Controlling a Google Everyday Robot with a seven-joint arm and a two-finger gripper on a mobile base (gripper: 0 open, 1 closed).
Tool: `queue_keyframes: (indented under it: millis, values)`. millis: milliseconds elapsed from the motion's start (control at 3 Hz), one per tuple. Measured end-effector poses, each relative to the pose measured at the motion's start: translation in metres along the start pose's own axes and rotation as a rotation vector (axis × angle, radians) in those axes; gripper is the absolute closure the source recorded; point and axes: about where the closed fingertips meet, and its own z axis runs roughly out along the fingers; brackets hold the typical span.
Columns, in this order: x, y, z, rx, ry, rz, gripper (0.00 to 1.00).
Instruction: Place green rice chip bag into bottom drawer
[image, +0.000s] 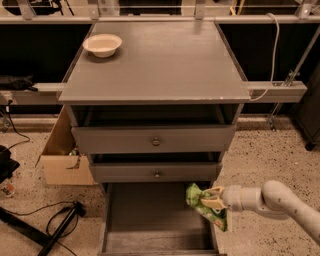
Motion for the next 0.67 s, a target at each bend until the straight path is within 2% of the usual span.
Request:
queue_keyframes:
  millis: [333,667]
  values:
    - [0.004,0.007,0.045,-0.043,0.032,-0.091,1.00]
    - [0.033,0.006,0.115,-0.087,0.069,-0.182,1.00]
